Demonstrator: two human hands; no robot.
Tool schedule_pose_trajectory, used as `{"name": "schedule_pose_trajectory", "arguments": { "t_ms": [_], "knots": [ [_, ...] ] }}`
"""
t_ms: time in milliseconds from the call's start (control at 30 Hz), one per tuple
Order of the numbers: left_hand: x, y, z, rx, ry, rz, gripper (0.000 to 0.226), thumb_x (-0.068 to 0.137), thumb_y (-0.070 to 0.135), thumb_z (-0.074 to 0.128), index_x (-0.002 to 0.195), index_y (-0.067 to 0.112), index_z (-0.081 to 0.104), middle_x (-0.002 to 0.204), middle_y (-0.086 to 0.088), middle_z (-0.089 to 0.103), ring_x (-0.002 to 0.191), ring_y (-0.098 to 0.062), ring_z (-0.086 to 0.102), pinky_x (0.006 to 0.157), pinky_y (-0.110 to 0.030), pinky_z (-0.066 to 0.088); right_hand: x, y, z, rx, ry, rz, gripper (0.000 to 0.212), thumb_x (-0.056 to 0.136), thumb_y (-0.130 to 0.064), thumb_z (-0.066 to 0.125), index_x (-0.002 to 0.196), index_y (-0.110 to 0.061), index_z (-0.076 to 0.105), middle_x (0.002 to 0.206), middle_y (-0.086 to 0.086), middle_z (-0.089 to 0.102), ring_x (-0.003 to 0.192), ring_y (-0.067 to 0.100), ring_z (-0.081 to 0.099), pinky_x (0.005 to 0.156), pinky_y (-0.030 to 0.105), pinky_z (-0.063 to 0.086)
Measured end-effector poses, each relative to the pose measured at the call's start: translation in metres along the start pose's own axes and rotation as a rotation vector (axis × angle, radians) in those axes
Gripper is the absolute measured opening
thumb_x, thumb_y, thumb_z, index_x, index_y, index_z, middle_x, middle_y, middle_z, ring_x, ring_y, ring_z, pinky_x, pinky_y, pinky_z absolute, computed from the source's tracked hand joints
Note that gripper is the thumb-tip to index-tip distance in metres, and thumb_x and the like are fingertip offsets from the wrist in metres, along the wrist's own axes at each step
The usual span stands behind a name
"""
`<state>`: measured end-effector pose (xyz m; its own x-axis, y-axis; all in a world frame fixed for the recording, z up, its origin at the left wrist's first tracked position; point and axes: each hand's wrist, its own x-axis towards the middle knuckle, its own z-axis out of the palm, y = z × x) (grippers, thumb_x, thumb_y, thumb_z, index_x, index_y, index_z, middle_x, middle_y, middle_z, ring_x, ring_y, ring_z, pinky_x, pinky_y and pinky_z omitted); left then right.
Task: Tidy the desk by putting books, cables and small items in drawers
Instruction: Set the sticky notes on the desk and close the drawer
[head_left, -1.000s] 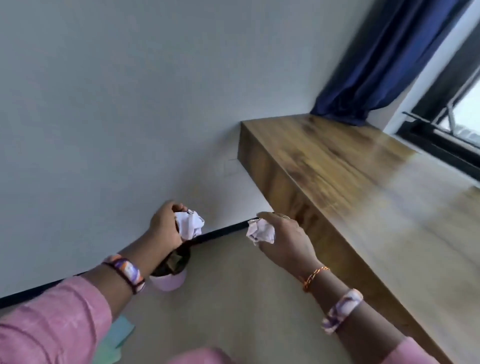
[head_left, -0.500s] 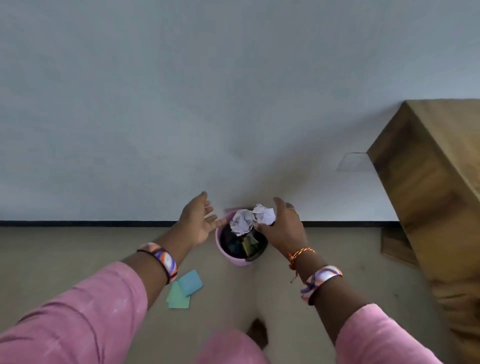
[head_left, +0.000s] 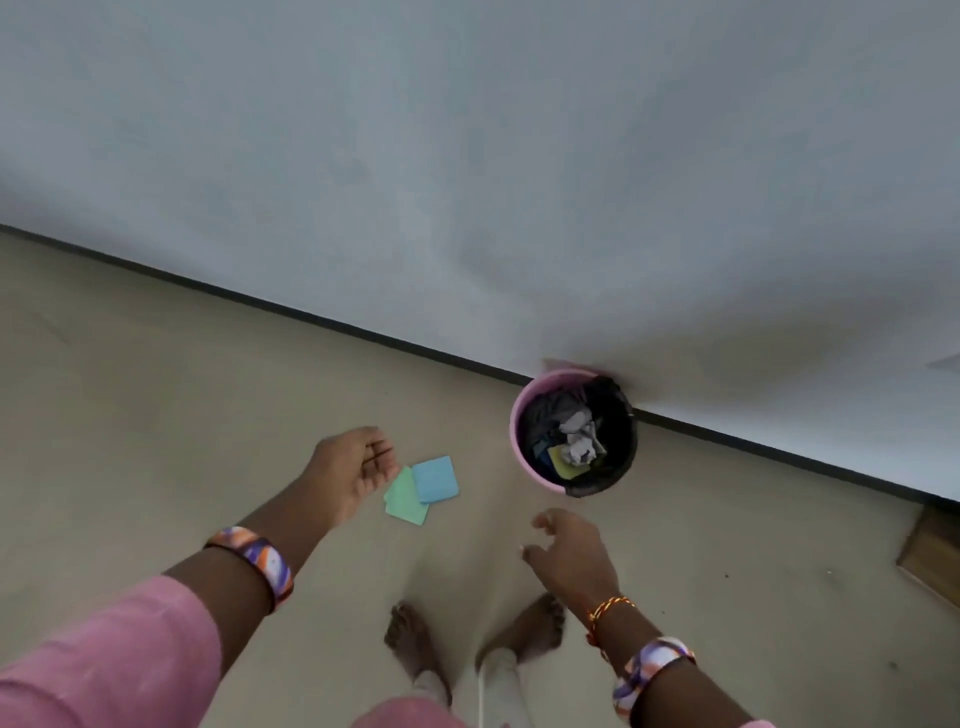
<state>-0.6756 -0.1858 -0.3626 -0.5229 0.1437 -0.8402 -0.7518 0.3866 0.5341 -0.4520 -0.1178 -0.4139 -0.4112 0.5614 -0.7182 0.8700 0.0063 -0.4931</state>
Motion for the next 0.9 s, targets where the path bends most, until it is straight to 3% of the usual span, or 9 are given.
{"name": "schedule_pose_trajectory", "arguments": {
  "t_ms": [67, 167, 300, 433, 533, 600, 700, 800, 900],
  "knots": [
    [0.028, -0.009, -0.020, 0.026, 0.049, -0.026, 0.026, 0.095, 0.006, 0.043, 0.070, 0.004, 0.049, 0.060, -0.010, 0.054, 0.041, -0.013, 0.056, 0.038, -0.019, 0.049, 0.012, 0.000, 0.027, -0.020, -0.062, -0.021, 0.034, 0.081, -0.024, 0.064, 0.114, -0.018, 0.060, 0.117, 0.000, 0.061, 0.110, 0.018, 0.056, 0.094, 0.027, 0.044],
    [0.079, -0.036, -0.038, 0.200, 0.061, -0.059, 0.023, 0.094, 0.006, 0.045, 0.072, 0.008, 0.049, 0.069, -0.007, 0.049, 0.056, -0.015, 0.050, 0.051, -0.027, 0.051, 0.033, 0.006, 0.065, -0.033, -0.126, -0.034, 0.028, 0.082, -0.023, 0.064, 0.110, -0.021, 0.061, 0.101, -0.006, 0.059, 0.105, 0.016, 0.057, 0.090, 0.027, 0.046],
    [0.163, -0.086, -0.040, 0.480, 0.034, -0.147, 0.016, 0.091, 0.006, 0.051, 0.076, 0.010, 0.047, 0.071, -0.005, 0.046, 0.058, -0.013, 0.044, 0.050, -0.024, 0.048, 0.084, 0.025, 0.118, -0.115, -0.216, -0.061, 0.027, 0.084, -0.027, 0.061, 0.111, -0.028, 0.059, 0.103, -0.010, 0.059, 0.101, 0.011, 0.058, 0.086, 0.024, 0.046],
    [0.265, -0.136, -0.038, 0.525, 0.031, -0.173, 0.009, 0.089, 0.010, 0.058, 0.092, 0.008, 0.049, 0.098, -0.012, 0.047, 0.075, -0.018, 0.049, 0.048, -0.025, 0.049, 0.178, 0.049, 0.181, 0.055, -0.219, 0.006, 0.027, 0.078, -0.018, 0.070, 0.104, -0.019, 0.062, 0.089, -0.003, 0.063, 0.088, 0.017, 0.061, 0.078, 0.022, 0.048],
    [0.330, -0.175, -0.046, 0.530, 0.060, -0.205, 0.029, 0.088, 0.021, 0.061, 0.114, 0.014, 0.052, 0.122, -0.015, 0.047, 0.095, -0.021, 0.045, 0.062, -0.030, 0.047, 0.251, 0.055, 0.224, 0.311, -0.164, 0.138, 0.045, 0.077, -0.017, 0.074, 0.118, -0.012, 0.054, 0.096, 0.007, 0.066, 0.090, 0.022, 0.062, 0.086, 0.037, 0.052],
    [0.371, -0.204, -0.054, 0.560, 0.070, -0.218, 0.051, 0.086, 0.042, 0.059, 0.132, 0.027, 0.042, 0.137, -0.009, 0.035, 0.106, -0.023, 0.044, 0.079, -0.034, 0.047, 0.300, 0.062, 0.251, 0.240, -0.091, 0.099, 0.056, 0.079, -0.022, 0.072, 0.127, -0.011, 0.048, 0.104, 0.006, 0.062, 0.094, 0.023, 0.060, 0.089, 0.039, 0.050],
    [0.418, -0.230, -0.066, 0.764, 0.122, -0.128, 0.063, 0.084, 0.061, 0.048, 0.140, 0.039, 0.029, 0.141, -0.008, 0.018, 0.123, -0.028, 0.038, 0.100, -0.044, 0.041, 0.361, 0.069, 0.282, -0.033, 0.035, -0.081, 0.067, 0.081, -0.025, 0.068, 0.138, -0.008, 0.037, 0.127, 0.015, 0.052, 0.114, 0.031, 0.052, 0.097, 0.038, 0.041],
    [0.446, -0.246, -0.072, 0.701, 0.112, -0.062, 0.062, 0.086, 0.055, 0.050, 0.139, 0.031, 0.030, 0.138, -0.009, 0.026, 0.122, -0.029, 0.043, 0.093, -0.045, 0.048, 0.395, 0.068, 0.314, -0.129, 0.091, -0.123, 0.075, 0.081, -0.024, 0.067, 0.142, -0.007, 0.027, 0.134, 0.019, 0.043, 0.123, 0.036, 0.042, 0.099, 0.038, 0.035],
    [0.452, -0.255, -0.072, 0.437, -0.035, -0.193, 0.051, 0.088, 0.037, 0.059, 0.127, 0.017, 0.034, 0.120, -0.009, 0.048, 0.098, -0.025, 0.057, 0.072, -0.037, 0.054, 0.396, 0.062, 0.345, -0.037, 0.075, -0.082, 0.078, 0.078, -0.015, 0.066, 0.143, -0.010, 0.023, 0.108, 0.011, 0.058, 0.105, 0.029, 0.054, 0.088, 0.035, 0.043]
  ]
}}
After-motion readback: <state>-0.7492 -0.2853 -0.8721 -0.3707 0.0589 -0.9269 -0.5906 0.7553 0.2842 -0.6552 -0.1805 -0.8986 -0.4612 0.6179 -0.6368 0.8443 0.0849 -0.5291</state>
